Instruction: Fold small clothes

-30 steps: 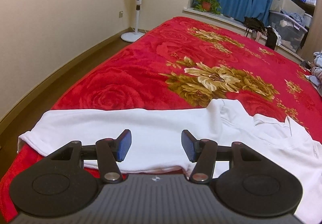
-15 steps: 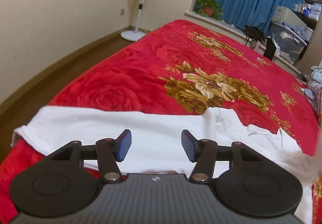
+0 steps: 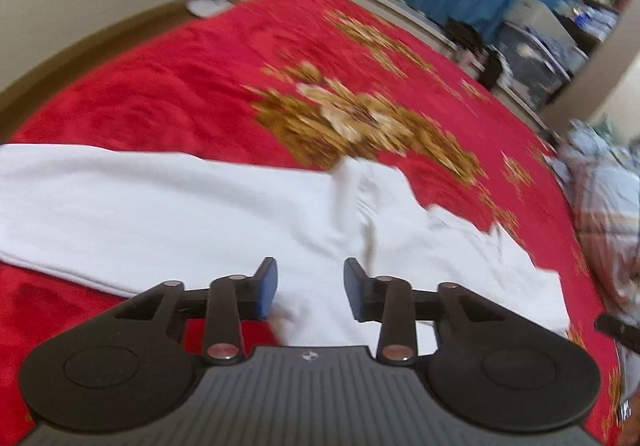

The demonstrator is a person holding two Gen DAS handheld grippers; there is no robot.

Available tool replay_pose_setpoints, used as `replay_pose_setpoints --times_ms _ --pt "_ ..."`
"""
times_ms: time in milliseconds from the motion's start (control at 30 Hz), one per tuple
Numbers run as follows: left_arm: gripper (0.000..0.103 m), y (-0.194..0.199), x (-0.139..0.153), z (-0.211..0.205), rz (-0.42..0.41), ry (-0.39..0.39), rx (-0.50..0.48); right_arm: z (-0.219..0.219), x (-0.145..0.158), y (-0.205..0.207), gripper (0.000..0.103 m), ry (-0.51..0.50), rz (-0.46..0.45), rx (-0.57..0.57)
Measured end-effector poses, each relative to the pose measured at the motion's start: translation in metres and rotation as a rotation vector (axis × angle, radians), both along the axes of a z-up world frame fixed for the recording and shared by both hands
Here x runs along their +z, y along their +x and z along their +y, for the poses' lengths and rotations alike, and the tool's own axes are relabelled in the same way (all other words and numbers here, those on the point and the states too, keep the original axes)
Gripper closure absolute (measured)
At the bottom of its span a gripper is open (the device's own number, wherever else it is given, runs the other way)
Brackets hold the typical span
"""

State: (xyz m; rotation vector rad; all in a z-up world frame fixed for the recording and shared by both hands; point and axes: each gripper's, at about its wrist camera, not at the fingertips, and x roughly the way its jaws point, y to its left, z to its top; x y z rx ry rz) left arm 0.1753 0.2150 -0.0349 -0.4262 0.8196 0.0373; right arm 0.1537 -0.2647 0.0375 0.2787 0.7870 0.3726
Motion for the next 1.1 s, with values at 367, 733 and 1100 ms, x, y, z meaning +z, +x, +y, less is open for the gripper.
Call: replay_pose_setpoints --times_ms 367,733,1100 --pt "0.065 0.044 -0.035 -0.047 0.047 -0.07 -0.112 -0.092 -0.032 0.013 0.07 -0.139 -0.072 -0.31" --pt "0.101 0.072 -0.049 -0.066 0.076 0.014 -0.129 -0.117 -0.047 0.037 0.07 -0.074 -0.023 -0.387" --pt "0.087 0.033 0.008 -0.008 -0.007 0.15 0.122 -0.107 -0.085 0.053 0.067 0.076 0.177 -0.308"
